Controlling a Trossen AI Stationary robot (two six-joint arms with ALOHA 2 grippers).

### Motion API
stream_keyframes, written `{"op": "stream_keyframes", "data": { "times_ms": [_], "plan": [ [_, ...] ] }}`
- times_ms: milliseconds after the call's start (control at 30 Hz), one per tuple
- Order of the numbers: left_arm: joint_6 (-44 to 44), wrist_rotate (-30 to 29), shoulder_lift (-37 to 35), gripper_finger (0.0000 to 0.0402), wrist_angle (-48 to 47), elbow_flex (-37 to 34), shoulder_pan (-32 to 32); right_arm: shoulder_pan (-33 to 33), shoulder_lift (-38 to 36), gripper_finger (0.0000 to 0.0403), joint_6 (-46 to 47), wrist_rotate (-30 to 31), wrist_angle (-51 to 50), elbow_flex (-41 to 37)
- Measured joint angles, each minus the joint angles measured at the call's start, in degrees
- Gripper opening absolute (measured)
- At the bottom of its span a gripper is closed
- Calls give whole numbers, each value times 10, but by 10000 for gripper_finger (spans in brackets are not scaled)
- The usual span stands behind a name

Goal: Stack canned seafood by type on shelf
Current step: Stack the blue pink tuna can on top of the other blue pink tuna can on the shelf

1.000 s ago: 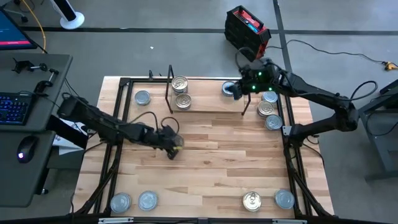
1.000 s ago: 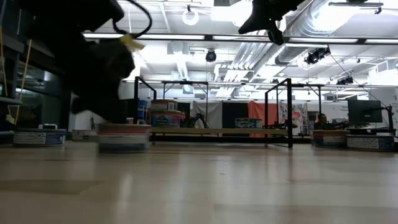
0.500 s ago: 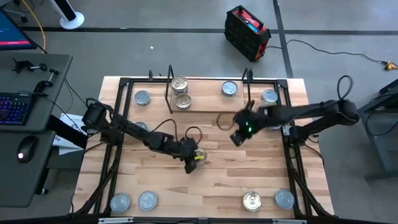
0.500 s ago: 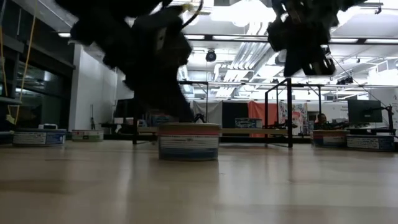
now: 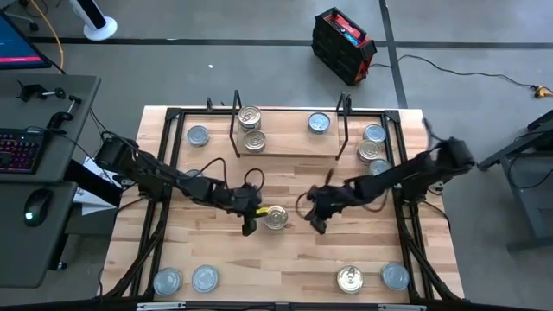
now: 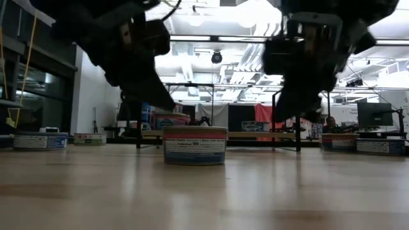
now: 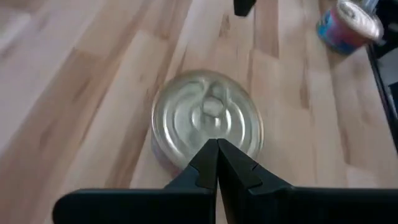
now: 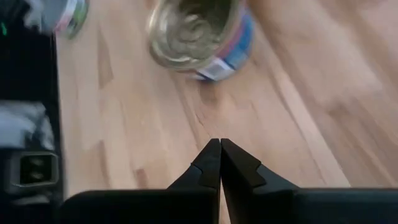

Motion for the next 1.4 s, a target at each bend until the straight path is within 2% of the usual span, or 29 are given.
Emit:
{"op": "stream_keyframes", "data": {
  "times_ms": [67, 233, 333, 400, 800, 1133, 1267, 1400],
  "plan": [
    [1, -1, 13, 0, 29, 4, -5, 5, 46, 0, -58, 2, -6, 27],
    [17, -18, 38, 0, 20, 12, -19, 1, 140, 0, -157, 26, -32, 105],
    [17, -31, 59, 0, 25, 16, -21, -6, 170, 0, -186, 43, -73, 141],
    [11, -37, 59, 0, -6, 15, -21, -13, 184, 0, -205, 44, -80, 166],
    [-10, -61, 58, 0, -39, 15, -22, -20, 177, 0, -294, 54, -124, 244],
    [3, -46, 59, 0, -35, 15, -27, -24, 177, 0, -302, 66, -92, 276],
    [1, -71, 67, 0, -63, 8, -30, -19, 177, 0, -309, 27, -58, 280],
    [-27, -61, 61, 0, -58, 14, -41, -22, 177, 0, -310, 11, -37, 280]
  ]
}}
